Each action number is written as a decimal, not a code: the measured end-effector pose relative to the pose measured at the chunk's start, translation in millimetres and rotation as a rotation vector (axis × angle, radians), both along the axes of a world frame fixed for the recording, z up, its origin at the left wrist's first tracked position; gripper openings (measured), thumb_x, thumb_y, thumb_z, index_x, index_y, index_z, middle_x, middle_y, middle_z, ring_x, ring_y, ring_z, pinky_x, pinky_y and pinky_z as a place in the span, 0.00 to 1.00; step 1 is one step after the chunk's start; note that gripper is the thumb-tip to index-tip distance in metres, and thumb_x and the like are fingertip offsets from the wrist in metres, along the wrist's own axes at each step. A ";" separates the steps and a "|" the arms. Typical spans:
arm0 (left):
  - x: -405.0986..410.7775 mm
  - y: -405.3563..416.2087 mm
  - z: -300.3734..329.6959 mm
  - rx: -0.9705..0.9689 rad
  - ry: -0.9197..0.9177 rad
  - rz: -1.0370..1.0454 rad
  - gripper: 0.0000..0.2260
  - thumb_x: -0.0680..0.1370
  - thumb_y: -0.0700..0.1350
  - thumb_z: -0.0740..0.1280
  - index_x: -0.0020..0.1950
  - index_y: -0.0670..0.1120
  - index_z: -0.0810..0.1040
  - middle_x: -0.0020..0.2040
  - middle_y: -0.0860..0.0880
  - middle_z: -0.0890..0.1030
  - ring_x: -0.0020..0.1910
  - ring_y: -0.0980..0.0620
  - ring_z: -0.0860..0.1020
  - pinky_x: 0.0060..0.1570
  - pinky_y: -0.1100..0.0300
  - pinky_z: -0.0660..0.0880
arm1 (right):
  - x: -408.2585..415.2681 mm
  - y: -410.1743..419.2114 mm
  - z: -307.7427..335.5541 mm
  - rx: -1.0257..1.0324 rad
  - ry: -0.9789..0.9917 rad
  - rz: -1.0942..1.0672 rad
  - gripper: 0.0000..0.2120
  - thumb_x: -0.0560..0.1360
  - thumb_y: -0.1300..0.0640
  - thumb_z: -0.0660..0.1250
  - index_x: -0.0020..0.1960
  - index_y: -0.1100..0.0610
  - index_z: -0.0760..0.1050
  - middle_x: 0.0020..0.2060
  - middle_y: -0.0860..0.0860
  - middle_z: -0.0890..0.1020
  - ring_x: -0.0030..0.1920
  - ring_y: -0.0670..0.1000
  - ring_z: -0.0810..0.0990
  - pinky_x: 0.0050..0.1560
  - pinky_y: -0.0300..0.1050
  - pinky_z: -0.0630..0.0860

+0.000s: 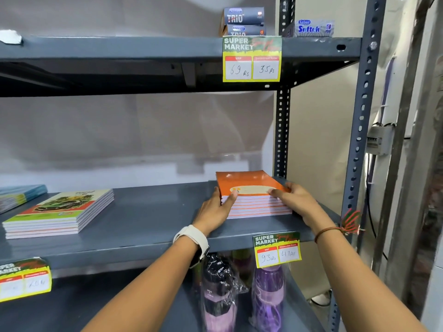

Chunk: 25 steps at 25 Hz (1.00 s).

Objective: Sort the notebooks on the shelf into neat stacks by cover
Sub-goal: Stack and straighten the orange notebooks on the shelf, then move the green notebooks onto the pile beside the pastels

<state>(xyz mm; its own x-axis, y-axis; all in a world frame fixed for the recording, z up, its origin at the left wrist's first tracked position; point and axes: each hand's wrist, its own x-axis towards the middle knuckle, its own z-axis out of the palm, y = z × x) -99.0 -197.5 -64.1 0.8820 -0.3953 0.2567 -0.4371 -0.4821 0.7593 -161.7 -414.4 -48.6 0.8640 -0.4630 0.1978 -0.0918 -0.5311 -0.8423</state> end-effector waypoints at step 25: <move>110.4 310.4 98.7 -0.489 0.158 0.447 0.25 0.83 0.54 0.48 0.79 0.46 0.56 0.79 0.48 0.56 0.78 0.46 0.56 0.76 0.47 0.53 | 137.9 391.8 59.3 0.377 -0.128 0.333 0.30 0.81 0.43 0.56 0.78 0.56 0.56 0.78 0.52 0.60 0.77 0.53 0.59 0.76 0.49 0.56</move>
<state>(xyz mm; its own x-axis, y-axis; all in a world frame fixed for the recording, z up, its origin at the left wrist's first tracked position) 11.4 113.0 34.6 0.9752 0.1450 0.1673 -0.1411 -0.1751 0.9744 -23.8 -22.6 10.7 0.9564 -0.2267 0.1839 0.1467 -0.1714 -0.9742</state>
